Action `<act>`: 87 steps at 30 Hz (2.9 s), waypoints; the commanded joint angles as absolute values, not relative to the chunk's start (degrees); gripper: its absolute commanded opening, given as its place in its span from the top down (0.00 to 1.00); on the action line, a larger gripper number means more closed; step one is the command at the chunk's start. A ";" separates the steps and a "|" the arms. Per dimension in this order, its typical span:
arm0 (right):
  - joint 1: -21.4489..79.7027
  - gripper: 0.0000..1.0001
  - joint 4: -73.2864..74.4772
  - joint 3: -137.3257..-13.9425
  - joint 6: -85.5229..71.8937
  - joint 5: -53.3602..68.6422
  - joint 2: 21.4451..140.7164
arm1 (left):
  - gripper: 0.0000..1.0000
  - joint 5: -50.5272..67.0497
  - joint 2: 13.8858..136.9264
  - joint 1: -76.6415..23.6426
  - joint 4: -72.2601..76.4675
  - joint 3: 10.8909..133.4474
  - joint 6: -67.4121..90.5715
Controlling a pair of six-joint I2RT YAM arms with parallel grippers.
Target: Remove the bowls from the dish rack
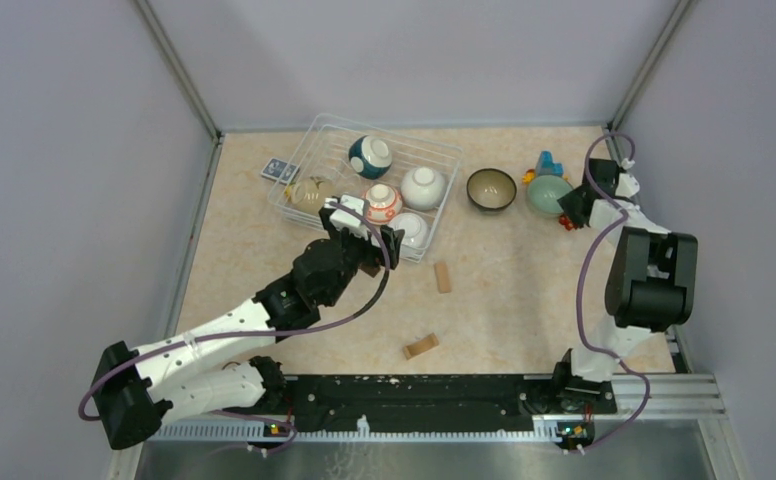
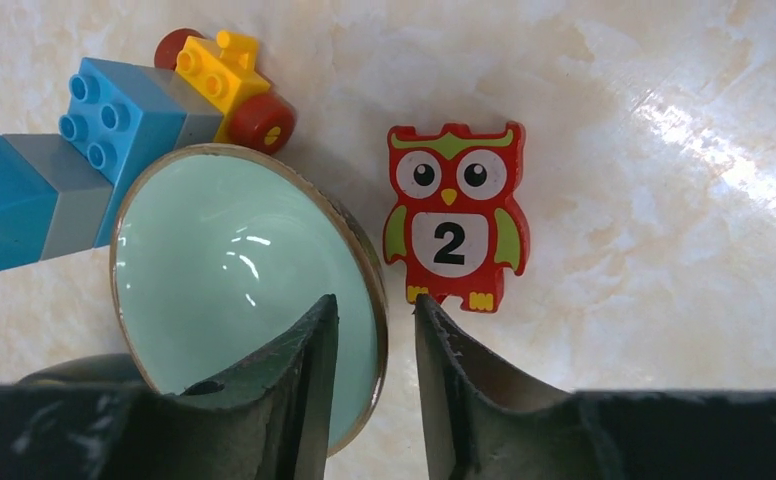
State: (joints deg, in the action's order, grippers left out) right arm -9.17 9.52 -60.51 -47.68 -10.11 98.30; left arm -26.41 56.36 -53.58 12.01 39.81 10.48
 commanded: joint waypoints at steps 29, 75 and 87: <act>5.44 0.13 1.30 -53.72 -30.12 24.18 72.95 | 0.01 -0.96 72.73 -26.60 5.82 57.75 24.34; 13.80 0.01 -15.82 -31.27 -33.41 24.97 56.56 | 0.01 19.20 116.07 -9.89 7.38 88.36 32.02; 13.80 0.01 -16.52 -29.97 -32.87 24.52 55.83 | 0.13 22.48 120.76 -9.84 7.65 91.32 35.95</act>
State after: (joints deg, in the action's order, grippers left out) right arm 13.63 -13.93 -29.98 -34.04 24.88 57.36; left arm 20.16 119.90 -9.96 5.15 88.62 34.13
